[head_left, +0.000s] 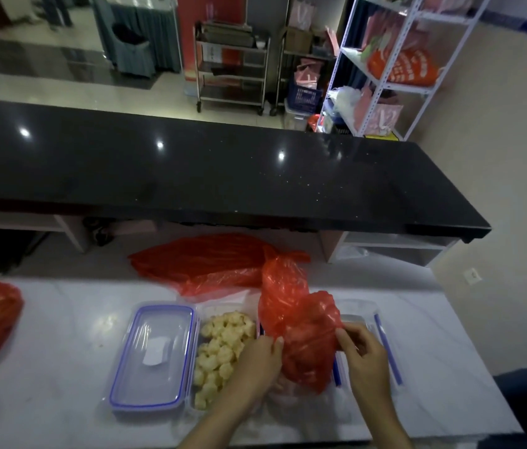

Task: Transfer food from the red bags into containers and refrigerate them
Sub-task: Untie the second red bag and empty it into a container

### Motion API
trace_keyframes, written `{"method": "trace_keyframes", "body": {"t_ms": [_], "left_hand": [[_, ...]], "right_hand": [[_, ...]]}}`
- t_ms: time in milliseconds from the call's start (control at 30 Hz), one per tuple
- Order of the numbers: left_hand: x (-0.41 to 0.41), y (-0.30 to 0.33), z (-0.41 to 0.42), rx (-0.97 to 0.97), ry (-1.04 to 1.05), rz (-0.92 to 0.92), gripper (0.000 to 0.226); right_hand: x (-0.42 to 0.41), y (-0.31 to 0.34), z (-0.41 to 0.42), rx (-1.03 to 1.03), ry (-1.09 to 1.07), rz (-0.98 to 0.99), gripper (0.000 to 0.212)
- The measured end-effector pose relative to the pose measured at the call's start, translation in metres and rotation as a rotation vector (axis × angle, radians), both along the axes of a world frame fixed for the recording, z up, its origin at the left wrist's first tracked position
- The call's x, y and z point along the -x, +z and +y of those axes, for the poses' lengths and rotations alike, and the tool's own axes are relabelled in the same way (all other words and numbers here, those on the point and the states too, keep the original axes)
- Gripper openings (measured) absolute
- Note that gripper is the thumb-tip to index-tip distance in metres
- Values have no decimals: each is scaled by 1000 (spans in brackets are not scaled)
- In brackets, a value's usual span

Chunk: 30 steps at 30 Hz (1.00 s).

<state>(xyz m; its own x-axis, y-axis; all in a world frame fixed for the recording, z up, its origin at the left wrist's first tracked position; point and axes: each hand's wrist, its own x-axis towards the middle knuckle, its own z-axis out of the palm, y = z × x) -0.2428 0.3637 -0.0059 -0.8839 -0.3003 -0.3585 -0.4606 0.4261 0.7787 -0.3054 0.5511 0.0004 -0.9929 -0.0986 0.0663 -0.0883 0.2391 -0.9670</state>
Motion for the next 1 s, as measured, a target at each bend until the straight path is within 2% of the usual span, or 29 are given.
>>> {"method": "trace_keyframes", "body": {"t_ms": [100, 200, 300, 333, 400, 467, 500, 567, 667, 733, 800, 933, 1000], "left_hand": [[-1, -7, -8, -71, 38, 15, 38], [-4, -1, -12, -111, 71, 48, 32], [-6, 2, -14, -159, 60, 142, 11], [-7, 3, -15, -155, 4, 169, 12], [-7, -2, -14, -64, -170, 184, 46], [-4, -9, -11, 65, -303, 153, 70], [-3, -14, -8, 145, -347, 138, 71], [1, -23, -3, 269, -411, 123, 54], [9, -24, -1, 342, -421, 126, 17], [14, -20, -3, 319, -419, 171, 8], [16, -10, -7, 228, -402, 273, 1], [8, 15, -14, -1, -279, 493, 15], [6, 15, -19, 56, -315, 484, 39]], "right_hand": [[-1, -2, 2, 46, 32, 14, 12], [5, -9, 0, 98, 12, -104, 4], [8, -10, -5, 157, -88, -91, 25], [9, -10, -6, 153, -116, -65, 30], [11, -11, -7, 124, -121, -44, 31], [9, -14, -5, 91, 0, -85, 37], [7, -19, -3, 50, 101, -121, 46], [-1, -28, 3, -150, 269, -168, 60], [-6, -34, 9, -521, 281, -4, 36], [-4, -30, 9, -588, 242, 50, 38], [-1, -23, 9, -554, 202, 85, 40], [-1, 3, 2, -352, 98, 74, 40], [-1, 13, -5, -261, 117, 56, 33]]}}
